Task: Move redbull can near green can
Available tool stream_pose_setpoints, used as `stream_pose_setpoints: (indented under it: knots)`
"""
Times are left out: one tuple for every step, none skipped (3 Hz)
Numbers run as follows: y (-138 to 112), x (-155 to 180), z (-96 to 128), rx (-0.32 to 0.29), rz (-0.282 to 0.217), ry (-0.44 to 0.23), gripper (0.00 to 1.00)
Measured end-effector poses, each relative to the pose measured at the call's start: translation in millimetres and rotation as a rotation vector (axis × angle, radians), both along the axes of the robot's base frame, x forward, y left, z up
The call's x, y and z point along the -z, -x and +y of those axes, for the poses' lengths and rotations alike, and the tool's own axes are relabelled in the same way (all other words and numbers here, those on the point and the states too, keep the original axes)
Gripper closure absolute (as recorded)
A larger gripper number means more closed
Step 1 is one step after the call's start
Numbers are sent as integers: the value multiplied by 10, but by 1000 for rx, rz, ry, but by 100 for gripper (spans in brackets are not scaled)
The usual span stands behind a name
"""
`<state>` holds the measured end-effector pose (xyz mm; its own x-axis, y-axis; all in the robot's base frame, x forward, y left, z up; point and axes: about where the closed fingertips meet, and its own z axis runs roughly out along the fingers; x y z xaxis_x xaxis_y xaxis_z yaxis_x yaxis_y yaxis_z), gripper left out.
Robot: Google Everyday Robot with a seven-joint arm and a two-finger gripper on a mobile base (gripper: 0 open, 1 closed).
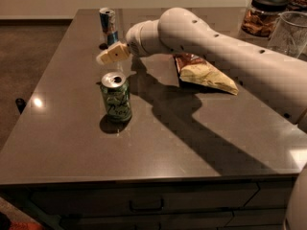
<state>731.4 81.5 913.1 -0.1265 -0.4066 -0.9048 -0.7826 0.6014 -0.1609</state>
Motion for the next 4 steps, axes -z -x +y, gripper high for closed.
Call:
stream_pose_setpoints:
  knots:
    - [-179, 27, -14, 46, -17, -49, 0]
    - [-395, 11, -8, 89, -37, -103, 0]
    - [-650, -39, 78, 122, -68, -187, 0]
    - [-821, -47, 171, 134, -71, -224, 0]
